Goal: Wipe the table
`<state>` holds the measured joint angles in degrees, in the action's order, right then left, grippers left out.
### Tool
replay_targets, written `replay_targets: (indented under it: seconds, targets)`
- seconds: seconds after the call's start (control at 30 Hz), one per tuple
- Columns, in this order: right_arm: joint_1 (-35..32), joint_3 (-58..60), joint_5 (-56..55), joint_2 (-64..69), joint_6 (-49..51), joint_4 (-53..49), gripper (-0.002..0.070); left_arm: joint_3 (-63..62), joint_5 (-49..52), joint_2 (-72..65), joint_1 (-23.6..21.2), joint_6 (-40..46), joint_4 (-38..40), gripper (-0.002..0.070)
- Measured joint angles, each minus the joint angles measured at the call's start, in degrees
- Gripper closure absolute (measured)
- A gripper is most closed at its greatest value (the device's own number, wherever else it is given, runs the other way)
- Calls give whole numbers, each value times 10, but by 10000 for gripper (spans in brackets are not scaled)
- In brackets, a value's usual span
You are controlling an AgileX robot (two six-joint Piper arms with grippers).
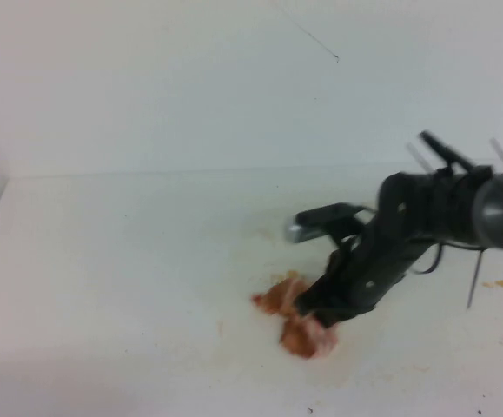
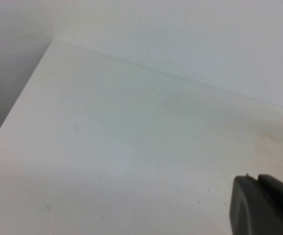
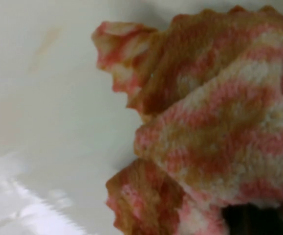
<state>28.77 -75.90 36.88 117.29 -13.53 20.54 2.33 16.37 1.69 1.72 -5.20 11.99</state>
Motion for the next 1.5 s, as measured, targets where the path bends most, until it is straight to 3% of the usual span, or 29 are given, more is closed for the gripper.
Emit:
replay_targets:
  seconds: [0.17,0.37,0.63,0.73,1.0,1.23,1.4,1.5]
  targets:
    - [-54,-1,35,-1,-28,1,677,0,0,0,0,0,0,675]
    - [-61,-1,24,-33,-39,34,677,0,0,0,0,0,0,675]
    - [-57,-16,5,-67,-258,345,676,0,0,0,0,0,0,675]
    - [-43,-21,-19,-56,-280,382,676,0,0,0,0,0,0,675]
    - [-27,-24,-42,20,-274,396,675,0,0,0,0,0,0,675]
    - [-63,-23,-67,22,-80,235,674,0,0,0,0,0,0,675]
    - [-110,-20,-25,-22,-65,157,675,0,0,0,0,0,0,675]
    - [-136,23,-56,-74,-56,149,675,0,0,0,0,0,0,675]
